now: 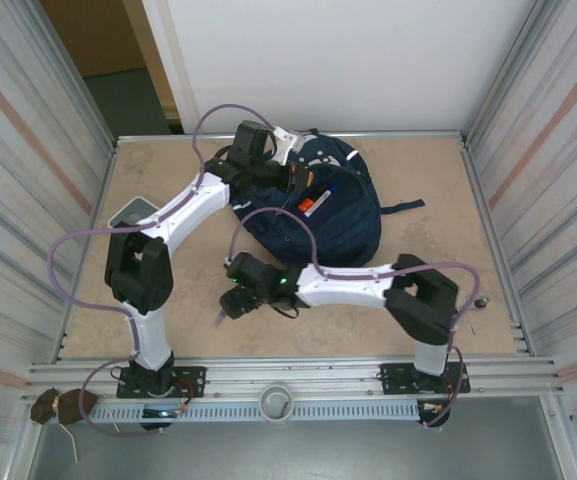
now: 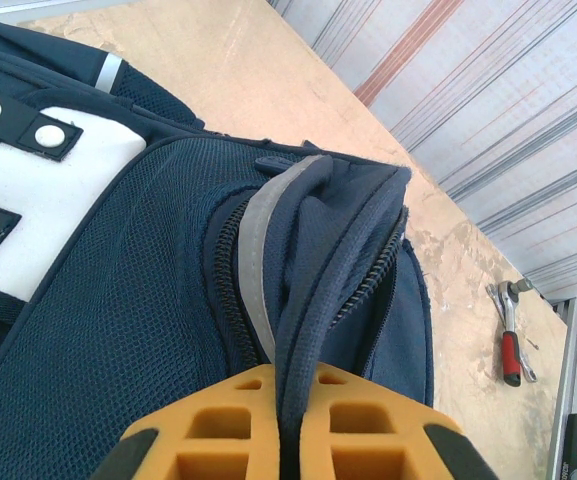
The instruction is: Pack the student bag
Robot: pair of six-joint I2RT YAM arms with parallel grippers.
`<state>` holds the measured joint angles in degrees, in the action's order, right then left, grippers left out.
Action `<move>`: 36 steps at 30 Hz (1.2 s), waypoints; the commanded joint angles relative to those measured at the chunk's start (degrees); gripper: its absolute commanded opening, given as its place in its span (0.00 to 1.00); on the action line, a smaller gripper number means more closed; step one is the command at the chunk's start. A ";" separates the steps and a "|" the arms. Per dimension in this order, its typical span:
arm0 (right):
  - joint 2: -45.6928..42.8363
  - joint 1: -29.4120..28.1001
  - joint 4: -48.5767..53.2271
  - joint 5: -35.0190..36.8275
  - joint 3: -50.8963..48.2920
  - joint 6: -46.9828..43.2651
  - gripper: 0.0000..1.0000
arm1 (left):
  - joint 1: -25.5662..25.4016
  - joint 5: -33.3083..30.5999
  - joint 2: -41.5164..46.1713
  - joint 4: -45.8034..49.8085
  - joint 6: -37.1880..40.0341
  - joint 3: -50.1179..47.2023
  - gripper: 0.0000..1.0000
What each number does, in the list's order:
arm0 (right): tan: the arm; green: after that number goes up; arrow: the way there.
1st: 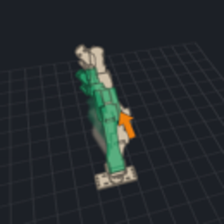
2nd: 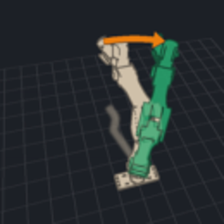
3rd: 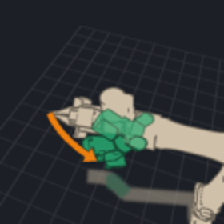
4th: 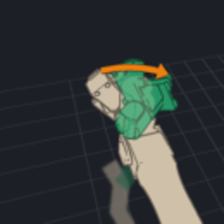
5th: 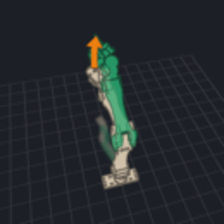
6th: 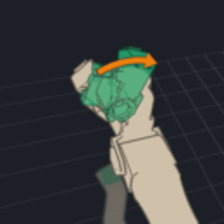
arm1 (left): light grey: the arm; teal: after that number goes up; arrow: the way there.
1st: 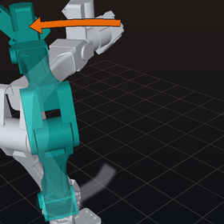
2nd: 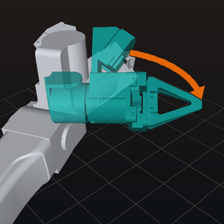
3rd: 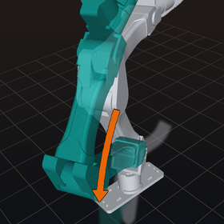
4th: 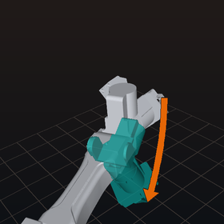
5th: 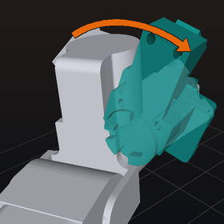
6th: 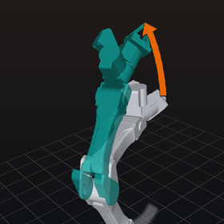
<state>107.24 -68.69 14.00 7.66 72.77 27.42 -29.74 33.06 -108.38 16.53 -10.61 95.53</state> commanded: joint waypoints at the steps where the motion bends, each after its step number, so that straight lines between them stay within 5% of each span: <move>1: 4.82 -0.26 5.58 3.83 5.54 4.81 0.90 | 0.30 2.10 2.21 -3.53 -0.67 2.23 0.00; 11: 15.48 -2.94 15.38 12.92 15.94 4.64 0.95 | 0.25 2.03 2.04 -3.72 -0.49 1.98 0.00; 20: 12.94 -2.12 17.01 10.79 10.81 6.46 0.92 | 0.21 1.92 1.85 -3.61 -0.02 1.80 0.00; 24: 10.33 -1.20 15.36 6.70 6.86 7.01 0.79 | 0.29 1.75 1.94 -3.61 0.20 1.45 0.00; 31: 7.65 -0.42 15.22 3.35 2.24 9.10 0.43 | 0.29 1.66 1.85 -3.44 0.57 1.36 0.00; 36: 5.16 1.11 14.77 2.80 -0.79 11.21 0.30 | 0.29 1.70 1.85 -3.35 0.59 1.32 0.00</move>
<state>114.26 -68.14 23.75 12.14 74.72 35.88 -29.76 33.04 -108.38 16.67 -10.55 95.53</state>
